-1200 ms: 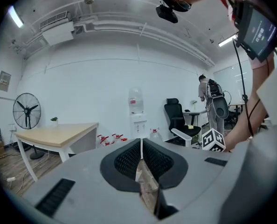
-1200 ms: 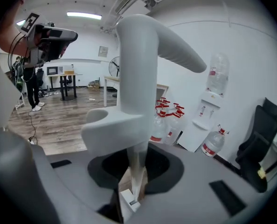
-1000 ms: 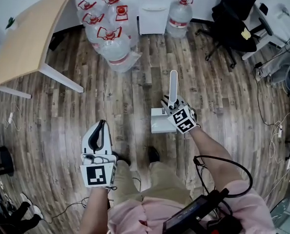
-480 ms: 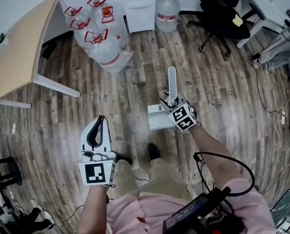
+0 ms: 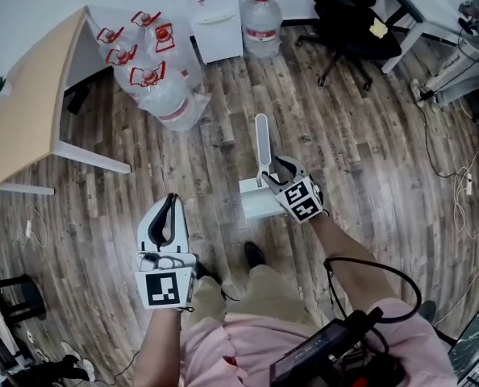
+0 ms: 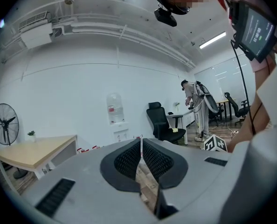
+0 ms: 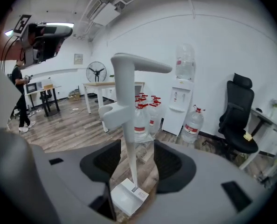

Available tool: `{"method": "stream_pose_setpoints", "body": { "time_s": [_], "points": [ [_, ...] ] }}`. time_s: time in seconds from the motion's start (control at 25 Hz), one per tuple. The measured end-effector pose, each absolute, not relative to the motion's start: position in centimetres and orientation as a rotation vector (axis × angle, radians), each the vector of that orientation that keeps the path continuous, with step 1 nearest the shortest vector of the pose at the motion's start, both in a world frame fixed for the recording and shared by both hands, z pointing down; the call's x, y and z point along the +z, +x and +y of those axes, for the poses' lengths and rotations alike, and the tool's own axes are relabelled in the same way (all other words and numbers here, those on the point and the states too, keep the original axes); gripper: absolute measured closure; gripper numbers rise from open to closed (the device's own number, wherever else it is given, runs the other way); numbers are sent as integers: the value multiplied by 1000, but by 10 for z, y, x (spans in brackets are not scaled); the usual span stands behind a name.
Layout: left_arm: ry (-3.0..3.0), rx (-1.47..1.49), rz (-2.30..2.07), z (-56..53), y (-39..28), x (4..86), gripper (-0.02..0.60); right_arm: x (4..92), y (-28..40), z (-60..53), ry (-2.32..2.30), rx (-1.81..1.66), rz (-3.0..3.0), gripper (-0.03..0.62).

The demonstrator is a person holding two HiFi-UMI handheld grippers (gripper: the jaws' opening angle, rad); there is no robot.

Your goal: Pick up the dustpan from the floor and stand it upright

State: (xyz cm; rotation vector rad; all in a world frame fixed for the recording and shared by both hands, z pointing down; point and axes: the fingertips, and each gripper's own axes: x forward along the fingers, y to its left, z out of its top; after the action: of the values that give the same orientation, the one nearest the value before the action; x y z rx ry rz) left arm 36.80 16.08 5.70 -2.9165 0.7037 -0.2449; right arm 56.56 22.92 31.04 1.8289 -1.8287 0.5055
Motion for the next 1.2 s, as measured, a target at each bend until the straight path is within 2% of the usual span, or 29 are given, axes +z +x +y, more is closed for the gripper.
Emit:
{"method": "stream_pose_setpoints", "body": {
  "time_s": [0.24, 0.48, 0.68, 0.88, 1.2],
  "points": [
    [-2870, -205, 658, 168, 380, 35, 561, 263, 585, 273, 2042, 531, -1745, 375],
    [-2848, -69, 703, 181, 385, -23, 561, 144, 585, 295, 2237, 348, -1713, 416],
    [-2790, 62, 691, 197, 385, -73, 561, 37, 556, 278, 2345, 152, -1808, 459],
    [-2737, 182, 643, 216, 381, -109, 561, -24, 511, 262, 2392, 42, -1896, 581],
    [-2774, 148, 698, 210, 362, -106, 561, -40, 454, 249, 2316, -130, -1982, 592]
  ]
}}
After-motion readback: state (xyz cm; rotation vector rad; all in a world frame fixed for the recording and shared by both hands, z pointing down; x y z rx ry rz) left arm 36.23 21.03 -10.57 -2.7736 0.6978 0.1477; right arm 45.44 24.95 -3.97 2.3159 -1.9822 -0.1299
